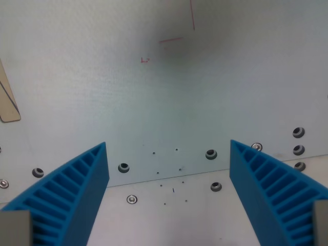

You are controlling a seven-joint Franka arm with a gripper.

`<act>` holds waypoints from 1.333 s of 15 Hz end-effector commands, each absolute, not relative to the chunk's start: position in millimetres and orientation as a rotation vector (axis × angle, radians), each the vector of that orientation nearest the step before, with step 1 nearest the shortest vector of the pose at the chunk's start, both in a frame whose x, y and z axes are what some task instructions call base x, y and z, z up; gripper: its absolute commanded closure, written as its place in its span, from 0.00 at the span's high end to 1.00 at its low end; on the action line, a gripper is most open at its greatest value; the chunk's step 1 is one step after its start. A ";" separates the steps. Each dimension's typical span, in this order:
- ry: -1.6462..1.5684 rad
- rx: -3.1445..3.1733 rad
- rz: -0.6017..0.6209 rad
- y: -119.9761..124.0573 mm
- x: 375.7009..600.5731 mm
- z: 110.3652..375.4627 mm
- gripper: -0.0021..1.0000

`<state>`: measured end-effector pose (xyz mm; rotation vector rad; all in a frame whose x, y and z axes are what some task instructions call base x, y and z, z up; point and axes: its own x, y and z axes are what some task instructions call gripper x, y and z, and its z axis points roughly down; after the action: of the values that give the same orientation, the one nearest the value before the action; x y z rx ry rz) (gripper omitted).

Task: Rotate around gripper negative z

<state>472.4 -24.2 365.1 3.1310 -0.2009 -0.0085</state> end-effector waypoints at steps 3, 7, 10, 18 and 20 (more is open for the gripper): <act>-0.146 3.134 -0.002 -24.2 472.1 367.0 1.00; -0.073 3.137 -0.002 -24.2 472.1 367.0 1.00; -0.018 3.138 -0.002 -24.2 472.1 367.0 1.00; 0.128 3.135 -0.002 -24.2 472.1 367.0 1.00; 0.165 3.133 -0.003 -24.2 472.1 367.0 1.00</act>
<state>472.4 -23.9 365.1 3.1377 -0.0086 -0.0090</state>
